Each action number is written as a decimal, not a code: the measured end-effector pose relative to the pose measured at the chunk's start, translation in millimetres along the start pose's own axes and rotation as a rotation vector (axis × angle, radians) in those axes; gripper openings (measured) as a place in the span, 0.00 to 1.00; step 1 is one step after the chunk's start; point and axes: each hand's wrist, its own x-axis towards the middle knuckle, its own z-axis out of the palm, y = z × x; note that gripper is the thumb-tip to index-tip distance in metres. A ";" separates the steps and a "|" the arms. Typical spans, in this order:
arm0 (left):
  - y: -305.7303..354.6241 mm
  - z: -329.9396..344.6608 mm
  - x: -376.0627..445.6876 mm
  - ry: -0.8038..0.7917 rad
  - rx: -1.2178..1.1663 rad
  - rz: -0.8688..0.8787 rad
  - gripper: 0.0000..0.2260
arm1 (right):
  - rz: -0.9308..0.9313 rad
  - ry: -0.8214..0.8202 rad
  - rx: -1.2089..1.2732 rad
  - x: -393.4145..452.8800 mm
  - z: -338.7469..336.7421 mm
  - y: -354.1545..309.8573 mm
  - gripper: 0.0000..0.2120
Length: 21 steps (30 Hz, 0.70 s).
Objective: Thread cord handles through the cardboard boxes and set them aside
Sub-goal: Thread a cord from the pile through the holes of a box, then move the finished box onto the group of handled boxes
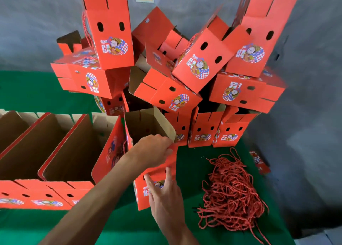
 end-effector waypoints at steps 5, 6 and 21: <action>12.5 -61.1 -8.7 0.069 0.087 0.051 0.14 | -0.172 0.150 0.007 19.6 -48.3 6.0 0.32; 16.4 -74.1 -13.5 0.082 0.095 0.065 0.13 | -0.206 0.175 0.009 22.4 -59.2 6.3 0.32; 51.1 -226.9 -62.8 0.374 0.297 0.084 0.10 | -0.352 0.431 -0.059 75.5 -203.1 -28.2 0.22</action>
